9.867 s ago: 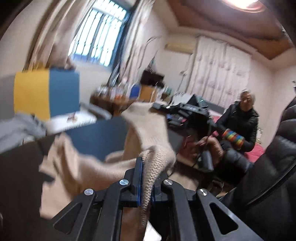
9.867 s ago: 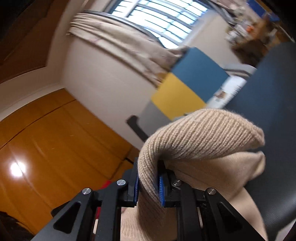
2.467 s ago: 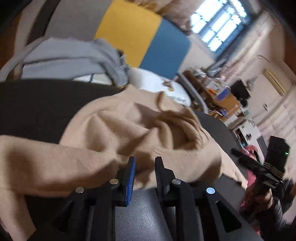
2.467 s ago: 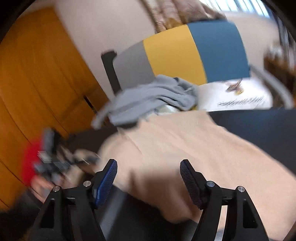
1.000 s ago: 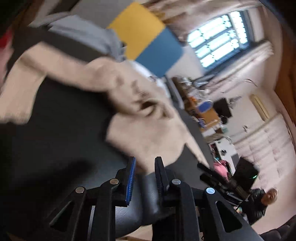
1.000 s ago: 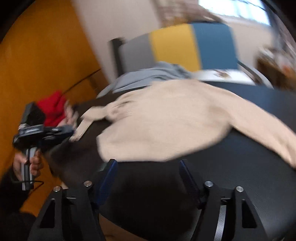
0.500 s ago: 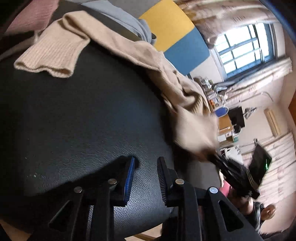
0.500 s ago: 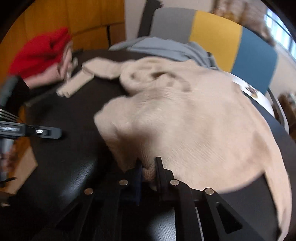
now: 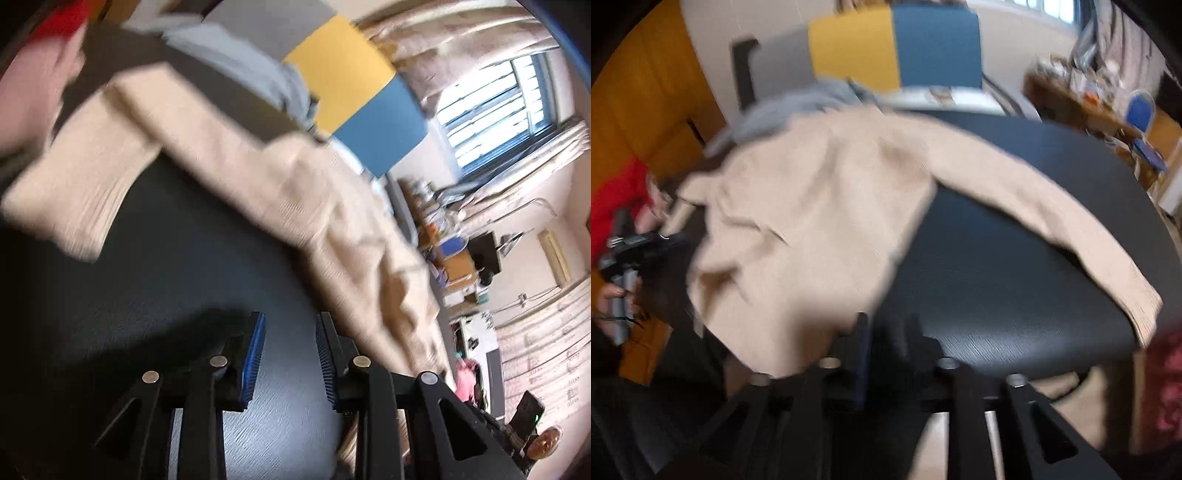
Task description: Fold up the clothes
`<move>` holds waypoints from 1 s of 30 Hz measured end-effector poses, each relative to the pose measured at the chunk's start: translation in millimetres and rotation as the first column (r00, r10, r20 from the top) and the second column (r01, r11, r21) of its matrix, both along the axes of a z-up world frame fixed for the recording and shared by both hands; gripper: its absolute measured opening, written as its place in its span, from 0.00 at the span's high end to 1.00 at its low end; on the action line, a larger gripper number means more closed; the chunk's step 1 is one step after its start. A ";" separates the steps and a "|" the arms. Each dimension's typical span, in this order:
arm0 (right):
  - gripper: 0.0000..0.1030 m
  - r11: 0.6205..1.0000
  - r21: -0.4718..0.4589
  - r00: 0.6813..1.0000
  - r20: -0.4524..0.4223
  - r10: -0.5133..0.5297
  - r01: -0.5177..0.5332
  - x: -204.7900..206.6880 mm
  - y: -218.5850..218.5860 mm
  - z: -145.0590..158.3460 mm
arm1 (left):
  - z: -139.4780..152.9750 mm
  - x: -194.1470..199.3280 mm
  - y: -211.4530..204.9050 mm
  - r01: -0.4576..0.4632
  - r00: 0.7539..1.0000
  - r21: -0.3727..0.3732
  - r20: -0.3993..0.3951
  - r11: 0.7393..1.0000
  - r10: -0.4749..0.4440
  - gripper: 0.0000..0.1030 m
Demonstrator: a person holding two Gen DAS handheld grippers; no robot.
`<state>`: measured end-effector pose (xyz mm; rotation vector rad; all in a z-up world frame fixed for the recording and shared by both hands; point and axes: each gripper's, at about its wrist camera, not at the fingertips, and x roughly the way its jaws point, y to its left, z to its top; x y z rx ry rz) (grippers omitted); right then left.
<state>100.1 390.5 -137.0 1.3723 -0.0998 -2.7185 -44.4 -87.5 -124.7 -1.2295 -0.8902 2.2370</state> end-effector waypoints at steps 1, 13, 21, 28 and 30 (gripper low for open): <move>0.39 0.999 0.018 0.998 -0.034 0.044 -0.044 -4.7 -13.7 1.5 | 4.3 -3.0 3.4 0.004 1.000 0.009 -0.007 1.000 -0.004 0.72; 0.38 0.953 0.147 0.954 -0.106 0.280 -0.264 -81.2 -112.5 -24.1 | -15.8 3.7 70.7 0.188 0.975 0.079 0.105 0.979 -0.196 0.63; 0.30 0.969 0.043 0.960 -0.129 0.248 -0.245 -107.4 -104.3 -32.6 | -38.4 -10.8 99.7 0.153 0.969 0.156 0.171 0.976 -0.179 0.55; 0.97 0.973 -0.167 0.984 -0.105 0.146 -0.163 -117.7 -81.7 -42.1 | -21.7 -5.7 102.7 0.157 0.981 0.036 0.106 0.987 -0.160 0.96; 0.97 0.972 -0.189 0.985 -0.127 0.119 -0.141 -106.0 -71.6 -32.2 | -9.5 -1.9 90.3 0.150 0.987 0.043 0.056 0.988 -0.152 0.96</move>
